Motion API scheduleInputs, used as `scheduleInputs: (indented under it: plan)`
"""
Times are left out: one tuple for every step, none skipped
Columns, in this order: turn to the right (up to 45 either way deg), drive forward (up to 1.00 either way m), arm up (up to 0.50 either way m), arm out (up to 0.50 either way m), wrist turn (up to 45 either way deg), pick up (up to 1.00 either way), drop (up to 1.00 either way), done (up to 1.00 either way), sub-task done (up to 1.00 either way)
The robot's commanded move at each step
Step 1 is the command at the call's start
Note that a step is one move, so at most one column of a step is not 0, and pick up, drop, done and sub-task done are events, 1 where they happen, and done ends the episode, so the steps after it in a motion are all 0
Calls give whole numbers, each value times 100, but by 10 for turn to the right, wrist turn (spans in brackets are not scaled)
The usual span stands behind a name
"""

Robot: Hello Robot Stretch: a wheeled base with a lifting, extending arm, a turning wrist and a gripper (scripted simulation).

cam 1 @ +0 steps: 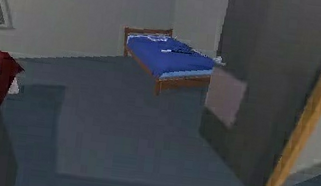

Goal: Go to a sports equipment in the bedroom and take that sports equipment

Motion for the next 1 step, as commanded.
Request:
scheduleInputs:
  plan:
    - [-30, 0, 0, 0, 0, 0, 0, 0, 0]
